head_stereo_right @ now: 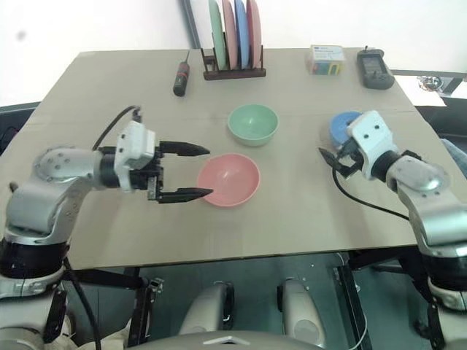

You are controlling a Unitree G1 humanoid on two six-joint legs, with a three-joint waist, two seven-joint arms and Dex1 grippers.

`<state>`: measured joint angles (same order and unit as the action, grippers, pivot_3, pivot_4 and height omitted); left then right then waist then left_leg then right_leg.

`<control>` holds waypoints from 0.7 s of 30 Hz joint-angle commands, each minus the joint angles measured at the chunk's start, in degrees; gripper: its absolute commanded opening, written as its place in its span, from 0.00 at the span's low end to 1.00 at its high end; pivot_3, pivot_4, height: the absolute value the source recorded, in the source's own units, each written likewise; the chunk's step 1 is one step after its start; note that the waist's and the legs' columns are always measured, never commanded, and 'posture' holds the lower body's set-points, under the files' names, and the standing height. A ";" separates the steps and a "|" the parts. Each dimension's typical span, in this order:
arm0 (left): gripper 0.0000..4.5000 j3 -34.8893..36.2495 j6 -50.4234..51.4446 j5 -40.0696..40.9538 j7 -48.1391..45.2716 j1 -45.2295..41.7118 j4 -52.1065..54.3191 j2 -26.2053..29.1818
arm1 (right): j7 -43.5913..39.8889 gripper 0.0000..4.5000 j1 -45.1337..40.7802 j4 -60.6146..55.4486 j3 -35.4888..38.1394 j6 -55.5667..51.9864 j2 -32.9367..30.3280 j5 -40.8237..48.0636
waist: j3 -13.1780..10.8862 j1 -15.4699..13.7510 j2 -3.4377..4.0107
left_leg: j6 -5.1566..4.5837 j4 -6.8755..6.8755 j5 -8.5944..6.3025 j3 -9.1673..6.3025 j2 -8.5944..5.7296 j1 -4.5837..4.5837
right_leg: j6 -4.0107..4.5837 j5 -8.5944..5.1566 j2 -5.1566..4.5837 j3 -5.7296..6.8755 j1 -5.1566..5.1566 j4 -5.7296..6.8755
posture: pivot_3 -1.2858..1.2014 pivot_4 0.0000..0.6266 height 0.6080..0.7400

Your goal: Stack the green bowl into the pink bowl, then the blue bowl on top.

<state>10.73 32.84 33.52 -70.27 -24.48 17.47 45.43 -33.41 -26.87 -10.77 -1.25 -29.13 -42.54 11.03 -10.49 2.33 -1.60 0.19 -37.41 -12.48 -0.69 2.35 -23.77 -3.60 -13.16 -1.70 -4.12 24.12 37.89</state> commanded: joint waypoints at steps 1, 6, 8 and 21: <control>0.98 6.79 -0.39 5.37 -0.67 4.63 1.08 1.01 | -5.41 1.00 -6.88 5.95 -4.29 9.12 4.03 -1.26 | -0.01 0.21 0.03 | 0.00 0.00 0.00 0.02 0.00 0.01 | -0.04 0.03 -0.01 -0.01 -0.01 -0.04 | 0.52 0.24 1.00; 0.98 17.73 -1.47 9.25 3.92 15.31 5.18 -1.36 | -11.74 1.00 -18.77 24.57 -14.41 26.06 11.67 -9.28 | -0.04 0.51 -0.01 | 0.01 0.04 0.00 0.08 0.01 -0.03 | -0.06 0.07 -0.04 -0.05 0.01 -0.08 | 0.52 0.24 1.00; 0.98 22.50 -0.61 11.87 2.64 20.61 6.14 -0.82 | -12.27 1.00 -23.43 33.91 -17.37 32.86 14.50 -13.01 | -0.04 1.17 0.00 | 0.01 0.06 0.00 0.06 0.03 -0.01 | -0.05 0.07 -0.03 -0.02 0.01 -0.05 | 0.52 0.24 1.00; 1.00 34.41 0.24 19.69 9.09 36.02 13.80 -1.67 | -3.09 0.66 -41.73 76.75 -24.78 58.73 25.28 -30.76 | -0.08 1.34 -0.06 | 0.04 0.15 0.00 -0.01 -0.08 0.00 | 0.18 -0.04 -0.21 0.07 0.01 -0.07 | 0.52 0.24 1.00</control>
<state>42.77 34.10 51.89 -62.15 10.94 28.91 43.98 -37.57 -66.49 65.12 -26.20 27.30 -17.27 -18.78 -10.57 3.67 -1.66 0.23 -37.25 -12.48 -0.70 2.27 -23.75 -3.42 -13.20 -1.91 -4.05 24.14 37.83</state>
